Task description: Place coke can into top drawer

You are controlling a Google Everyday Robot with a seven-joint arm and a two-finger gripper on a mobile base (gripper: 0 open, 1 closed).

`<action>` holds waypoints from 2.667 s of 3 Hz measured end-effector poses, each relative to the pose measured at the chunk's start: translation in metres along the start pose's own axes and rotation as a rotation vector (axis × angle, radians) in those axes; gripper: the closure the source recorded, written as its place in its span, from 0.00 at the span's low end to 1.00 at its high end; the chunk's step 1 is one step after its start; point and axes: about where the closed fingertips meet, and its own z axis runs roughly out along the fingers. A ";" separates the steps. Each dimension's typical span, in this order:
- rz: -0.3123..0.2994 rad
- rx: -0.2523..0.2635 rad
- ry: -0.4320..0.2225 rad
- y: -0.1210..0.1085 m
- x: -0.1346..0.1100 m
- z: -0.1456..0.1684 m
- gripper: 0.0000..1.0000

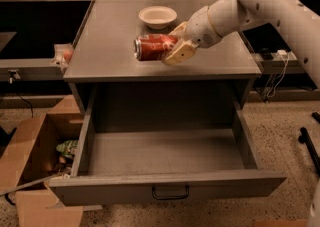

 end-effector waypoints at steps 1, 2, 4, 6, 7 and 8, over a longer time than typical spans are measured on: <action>-0.034 -0.066 0.044 0.037 0.006 0.019 1.00; -0.055 -0.124 0.134 0.106 0.017 0.034 1.00; 0.196 -0.134 0.210 0.174 0.123 0.053 1.00; 0.378 0.008 0.203 0.149 0.194 0.055 1.00; 0.427 0.020 0.253 0.141 0.219 0.068 0.81; 0.453 0.017 0.285 0.140 0.231 0.082 0.50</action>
Offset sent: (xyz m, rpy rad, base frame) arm -0.1600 0.0489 -0.1108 -0.2742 0.1325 0.1773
